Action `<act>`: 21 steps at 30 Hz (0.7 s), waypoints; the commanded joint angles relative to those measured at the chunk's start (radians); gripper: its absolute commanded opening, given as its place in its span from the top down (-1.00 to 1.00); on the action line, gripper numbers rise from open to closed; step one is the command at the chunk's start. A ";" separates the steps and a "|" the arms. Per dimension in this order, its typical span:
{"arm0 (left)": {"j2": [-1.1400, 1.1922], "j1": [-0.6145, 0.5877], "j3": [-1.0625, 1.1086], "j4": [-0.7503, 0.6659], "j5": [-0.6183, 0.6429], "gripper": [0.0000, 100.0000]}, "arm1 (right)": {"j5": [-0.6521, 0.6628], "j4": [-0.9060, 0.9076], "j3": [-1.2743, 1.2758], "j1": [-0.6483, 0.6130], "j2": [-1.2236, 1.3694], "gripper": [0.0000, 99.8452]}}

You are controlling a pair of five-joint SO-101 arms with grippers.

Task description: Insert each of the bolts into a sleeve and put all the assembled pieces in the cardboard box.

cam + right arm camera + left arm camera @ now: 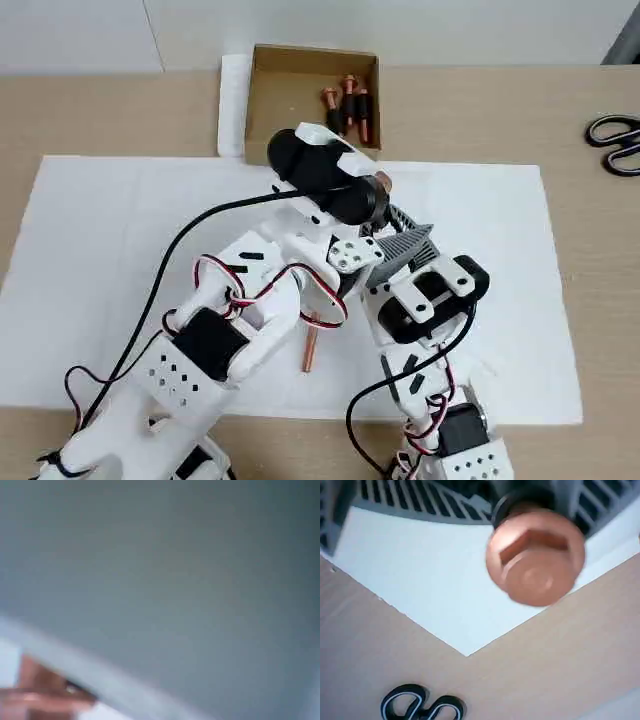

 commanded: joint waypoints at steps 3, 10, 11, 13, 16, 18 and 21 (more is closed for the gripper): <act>-0.005 -0.023 -0.021 0.028 -0.003 0.44 | -0.008 -0.025 0.005 0.004 -0.013 0.99; -0.014 -0.008 -0.019 0.101 -0.074 0.44 | -0.008 -0.025 0.005 0.004 -0.013 0.99; -0.014 -0.031 -0.035 0.084 -0.074 0.44 | -0.008 -0.025 0.005 0.004 -0.013 0.99; -0.014 -0.091 -0.082 0.061 -0.074 0.44 | -0.008 -0.025 0.003 0.004 -0.013 0.99; -0.014 -0.180 -0.145 0.058 -0.074 0.45 | -0.006 -0.025 0.003 0.004 -0.013 0.99; -0.015 -0.230 -0.168 0.057 -0.074 0.52 | -0.006 -0.025 0.003 0.004 -0.013 0.99; -0.040 -0.269 -0.202 0.057 -0.068 0.70 | -0.006 -0.016 -0.018 0.005 -0.013 0.99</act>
